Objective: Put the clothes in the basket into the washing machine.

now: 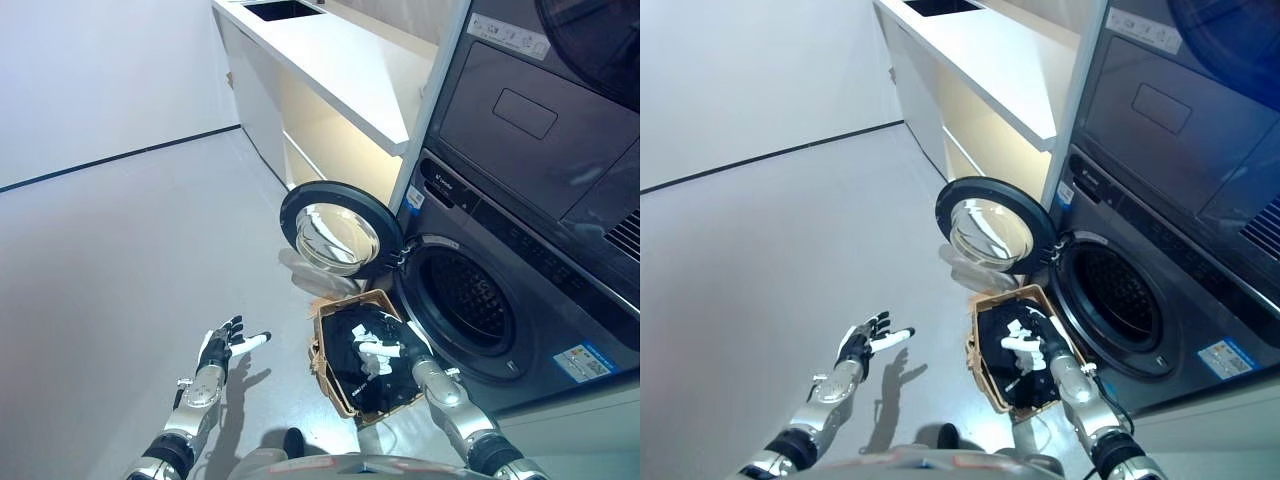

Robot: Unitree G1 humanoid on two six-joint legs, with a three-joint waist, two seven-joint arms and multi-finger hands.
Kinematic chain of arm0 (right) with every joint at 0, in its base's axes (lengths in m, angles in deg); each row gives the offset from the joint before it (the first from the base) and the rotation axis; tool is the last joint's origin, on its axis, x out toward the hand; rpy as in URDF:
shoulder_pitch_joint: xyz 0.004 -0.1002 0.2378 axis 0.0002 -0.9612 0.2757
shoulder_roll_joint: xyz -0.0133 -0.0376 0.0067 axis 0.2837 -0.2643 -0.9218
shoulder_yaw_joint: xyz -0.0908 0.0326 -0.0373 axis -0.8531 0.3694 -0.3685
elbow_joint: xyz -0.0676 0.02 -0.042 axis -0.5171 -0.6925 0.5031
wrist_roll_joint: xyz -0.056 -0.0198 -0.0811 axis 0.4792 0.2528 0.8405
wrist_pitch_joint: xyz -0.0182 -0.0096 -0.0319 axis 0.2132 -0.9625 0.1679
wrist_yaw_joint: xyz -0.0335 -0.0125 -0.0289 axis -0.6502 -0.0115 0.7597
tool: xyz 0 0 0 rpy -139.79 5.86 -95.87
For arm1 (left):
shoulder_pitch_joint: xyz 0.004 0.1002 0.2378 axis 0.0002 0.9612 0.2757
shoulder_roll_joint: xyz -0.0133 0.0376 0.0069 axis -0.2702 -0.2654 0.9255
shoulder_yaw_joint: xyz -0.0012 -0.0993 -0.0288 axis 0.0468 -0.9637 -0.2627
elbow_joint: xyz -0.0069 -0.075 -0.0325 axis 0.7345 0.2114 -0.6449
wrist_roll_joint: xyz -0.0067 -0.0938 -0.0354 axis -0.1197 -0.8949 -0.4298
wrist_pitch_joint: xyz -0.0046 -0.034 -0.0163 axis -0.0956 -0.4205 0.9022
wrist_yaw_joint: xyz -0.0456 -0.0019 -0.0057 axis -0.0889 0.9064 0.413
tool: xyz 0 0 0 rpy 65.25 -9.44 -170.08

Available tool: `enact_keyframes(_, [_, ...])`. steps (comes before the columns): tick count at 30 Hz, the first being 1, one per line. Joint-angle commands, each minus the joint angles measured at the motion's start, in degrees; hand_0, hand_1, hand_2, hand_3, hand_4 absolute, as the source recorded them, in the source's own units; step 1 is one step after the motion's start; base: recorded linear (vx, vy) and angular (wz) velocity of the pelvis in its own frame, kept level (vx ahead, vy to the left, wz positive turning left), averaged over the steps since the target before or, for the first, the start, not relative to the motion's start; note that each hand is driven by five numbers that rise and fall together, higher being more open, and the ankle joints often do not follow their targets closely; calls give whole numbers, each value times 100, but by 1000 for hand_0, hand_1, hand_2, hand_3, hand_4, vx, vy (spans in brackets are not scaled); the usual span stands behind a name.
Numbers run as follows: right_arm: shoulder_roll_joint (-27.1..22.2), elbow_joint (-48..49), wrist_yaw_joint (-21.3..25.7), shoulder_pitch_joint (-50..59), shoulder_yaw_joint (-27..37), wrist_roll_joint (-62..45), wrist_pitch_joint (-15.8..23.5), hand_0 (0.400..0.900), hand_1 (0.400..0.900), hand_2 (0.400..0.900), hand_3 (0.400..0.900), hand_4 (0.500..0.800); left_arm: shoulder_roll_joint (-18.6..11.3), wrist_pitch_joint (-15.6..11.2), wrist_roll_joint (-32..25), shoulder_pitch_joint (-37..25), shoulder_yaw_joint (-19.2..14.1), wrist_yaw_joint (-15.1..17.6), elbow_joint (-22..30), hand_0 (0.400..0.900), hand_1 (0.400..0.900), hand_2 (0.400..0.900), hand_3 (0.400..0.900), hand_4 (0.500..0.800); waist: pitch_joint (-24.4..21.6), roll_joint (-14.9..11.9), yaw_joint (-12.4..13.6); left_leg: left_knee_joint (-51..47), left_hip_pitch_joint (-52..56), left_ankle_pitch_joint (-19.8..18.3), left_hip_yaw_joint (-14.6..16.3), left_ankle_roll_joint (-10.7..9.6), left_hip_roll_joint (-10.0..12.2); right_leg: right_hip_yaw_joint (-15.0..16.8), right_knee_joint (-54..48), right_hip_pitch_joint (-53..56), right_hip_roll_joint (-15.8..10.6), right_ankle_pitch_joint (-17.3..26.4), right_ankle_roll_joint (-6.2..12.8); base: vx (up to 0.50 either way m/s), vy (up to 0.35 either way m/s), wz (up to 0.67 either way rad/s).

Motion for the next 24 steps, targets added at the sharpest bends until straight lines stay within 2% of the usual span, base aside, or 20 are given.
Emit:
enact_keyframes(1, [-175,309,166,375,111,-208,321,900,900,900,900,800,-91,-362,28,-511,-92,82,186,900,900,900,900,800,119,-6,-198,586,-263,-438,-297,-300,-62,-306,-1464,-7,127,948,-17,123,-30,46])
enact_keyframes(4, [-205,319,238,474,142,-221,352,900,900,900,900,800,-81,-382,62,-676,-48,109,176,900,900,900,900,800,287,-83,-385,631,-37,-609,-413,-379,-93,-244,-2279,-220,293,1059,97,161,-61,44])
enact_keyframes(8, [-230,347,269,630,74,-177,349,900,900,900,900,800,-107,-413,47,-774,-117,192,213,900,900,900,900,800,468,-225,-490,758,139,-826,-502,-451,-135,-80,-2812,-499,297,1509,265,135,-97,24])
enact_keyframes(10, [-249,346,259,664,70,-177,339,900,900,900,900,800,-121,-418,27,-820,-143,232,212,900,900,900,900,800,516,-303,-500,921,144,-971,-525,-478,-155,-32,-2897,-483,286,1622,287,121,-120,16])
enact_keyframes(13, [-276,300,236,721,27,-160,343,900,900,900,900,800,-87,-441,24,-812,-170,272,145,900,900,900,900,800,456,-356,-459,1038,144,-1123,-506,-560,-86,-89,-3014,-342,342,1504,265,124,-154,2])
enact_keyframes(16, [-330,322,201,713,57,-168,352,900,900,900,900,800,-57,-459,-108,-755,-228,242,72,900,900,900,900,800,334,-299,-457,882,252,-1073,-529,-674,113,-191,-2983,-259,478,1365,216,123,-189,9])
enact_keyframes(20, [-368,325,276,635,181,-214,388,900,900,900,900,800,7,-424,-90,-807,-109,210,-41,900,900,900,900,800,261,-180,-566,734,330,-977,-587,-868,414,-181,-2890,-272,673,1088,93,113,-218,20])
enact_keyframes(24, [-455,424,272,375,267,-187,422,900,900,900,900,800,96,-408,-64,-790,-30,190,-179,900,900,900,900,800,203,-59,-722,780,494,-745,-610,-1065,793,-119,-2726,-272,1017,844,-90,127,-258,0])
